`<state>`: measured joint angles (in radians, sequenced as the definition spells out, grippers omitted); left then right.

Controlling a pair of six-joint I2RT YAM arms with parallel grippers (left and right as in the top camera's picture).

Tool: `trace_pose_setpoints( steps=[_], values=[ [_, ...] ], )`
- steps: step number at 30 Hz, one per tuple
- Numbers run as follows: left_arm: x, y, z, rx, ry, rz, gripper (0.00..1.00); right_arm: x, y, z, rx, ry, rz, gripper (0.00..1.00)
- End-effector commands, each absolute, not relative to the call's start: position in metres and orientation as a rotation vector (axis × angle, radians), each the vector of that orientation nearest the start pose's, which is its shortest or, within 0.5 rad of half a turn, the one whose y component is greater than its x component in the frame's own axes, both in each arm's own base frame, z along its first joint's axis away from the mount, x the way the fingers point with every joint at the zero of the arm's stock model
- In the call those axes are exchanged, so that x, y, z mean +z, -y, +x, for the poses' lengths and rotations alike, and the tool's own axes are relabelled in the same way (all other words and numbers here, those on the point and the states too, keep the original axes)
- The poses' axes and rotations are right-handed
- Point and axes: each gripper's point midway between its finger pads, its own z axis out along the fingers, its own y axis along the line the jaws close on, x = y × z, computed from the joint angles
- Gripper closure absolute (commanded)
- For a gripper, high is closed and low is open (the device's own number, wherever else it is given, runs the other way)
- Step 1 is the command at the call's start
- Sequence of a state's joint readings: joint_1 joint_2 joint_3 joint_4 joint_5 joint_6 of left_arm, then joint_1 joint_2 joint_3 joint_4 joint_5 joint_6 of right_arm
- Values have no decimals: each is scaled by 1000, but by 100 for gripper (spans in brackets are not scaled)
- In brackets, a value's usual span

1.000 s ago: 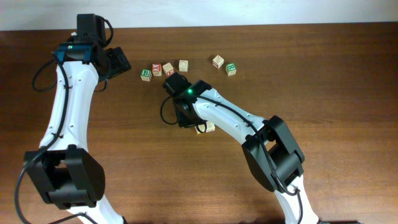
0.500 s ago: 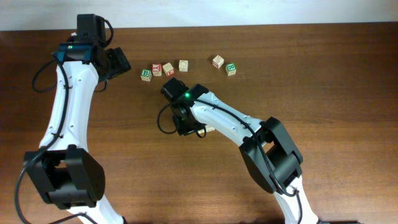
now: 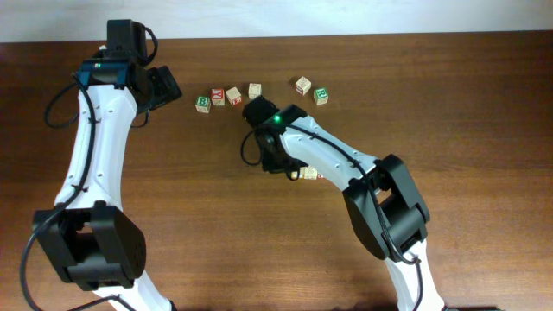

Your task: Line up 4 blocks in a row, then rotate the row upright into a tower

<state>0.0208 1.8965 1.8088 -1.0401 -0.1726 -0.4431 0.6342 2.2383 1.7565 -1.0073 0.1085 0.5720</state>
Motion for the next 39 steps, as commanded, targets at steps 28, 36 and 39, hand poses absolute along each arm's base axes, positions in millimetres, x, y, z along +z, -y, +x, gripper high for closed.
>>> trace_pose_setpoints(
  steps=[28,36,39],
  values=[
    [227,87,430,-61,-2616,-123,100,16,-156,376,223,-3020,81,96],
    [218,91,442,-51,-2606,-116,100,68,-168,403,312,-2928,26,95],
    [218,89,442,-35,-2606,-111,100,107,-142,419,218,-2904,141,94]
  ],
)
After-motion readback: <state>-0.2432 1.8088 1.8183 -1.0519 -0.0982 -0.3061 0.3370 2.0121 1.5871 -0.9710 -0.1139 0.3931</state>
